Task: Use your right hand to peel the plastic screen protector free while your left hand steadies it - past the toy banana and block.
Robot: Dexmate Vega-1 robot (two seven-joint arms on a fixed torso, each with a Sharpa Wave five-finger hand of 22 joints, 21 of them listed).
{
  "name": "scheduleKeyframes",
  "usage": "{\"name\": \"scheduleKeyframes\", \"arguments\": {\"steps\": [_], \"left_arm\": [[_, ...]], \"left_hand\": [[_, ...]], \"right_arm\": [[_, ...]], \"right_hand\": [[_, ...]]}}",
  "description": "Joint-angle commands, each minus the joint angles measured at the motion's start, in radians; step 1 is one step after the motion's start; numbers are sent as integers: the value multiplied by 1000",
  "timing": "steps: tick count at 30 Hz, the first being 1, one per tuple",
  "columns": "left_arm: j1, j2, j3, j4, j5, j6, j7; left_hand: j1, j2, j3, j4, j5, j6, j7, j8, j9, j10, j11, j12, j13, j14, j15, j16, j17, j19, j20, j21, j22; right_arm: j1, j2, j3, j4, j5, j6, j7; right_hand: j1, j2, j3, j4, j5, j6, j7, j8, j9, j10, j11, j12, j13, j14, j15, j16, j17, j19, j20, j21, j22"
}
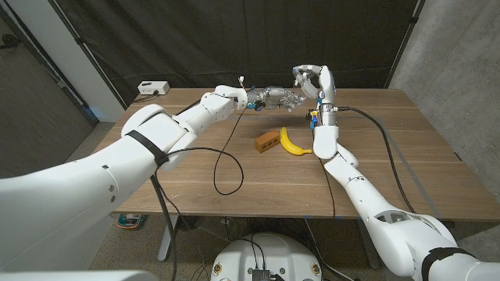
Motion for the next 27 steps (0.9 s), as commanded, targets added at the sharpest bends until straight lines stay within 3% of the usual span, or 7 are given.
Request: {"name": "scheduleKeyframes", "arguments": {"steps": [1,7,15,27], "left_arm": [[-4,-16,-10,30,2,-30,6],[-6,-25,-16,50,2,-50,20],[-21,-38,-13,74,11,-46,41],[-36,-51,1,87,27,-27,85]], "left_hand": [[5,7,7,1,3,74,63,-1,2,106,-83,1,2,-1,-9,-2,1,0,-108,5,2],[6,7,7,1,3,73,61,-1,4,106,-87,0,2,-2,-9,-2,3,-2,-110,4,3],[6,8,6,1,2,70,61,-4,4,105,-87,-1,5,-4,-9,-3,3,-3,-111,4,3],[5,8,5,2,2,74,59,-5,5,105,-88,-3,7,-2,-9,-5,2,-4,-111,4,3]], "right_arm": [[-13,-65,-74,-10,480,13,-10],[-46,-99,-93,-66,521,-49,18],[-78,-152,-123,-145,537,-129,62],[-84,-209,-154,-203,533,-211,103]], "right_hand": [[-5,-11,-5,0,-12,-38,16,-7,10,-28,14,-11,-12,-10,-115,-11,-5,22,-1,-1,0],[-27,-7,-24,8,-24,-57,36,-4,17,-54,38,-21,-27,-22,-115,-28,-28,48,0,-3,-6],[-34,-10,-49,3,-38,-41,48,11,24,-37,41,-15,-43,-22,-115,-34,-47,58,5,-5,-12],[-62,-10,-88,9,-82,-17,46,19,18,-23,45,3,-51,-21,-114,-28,-48,64,14,-11,-26]]}}
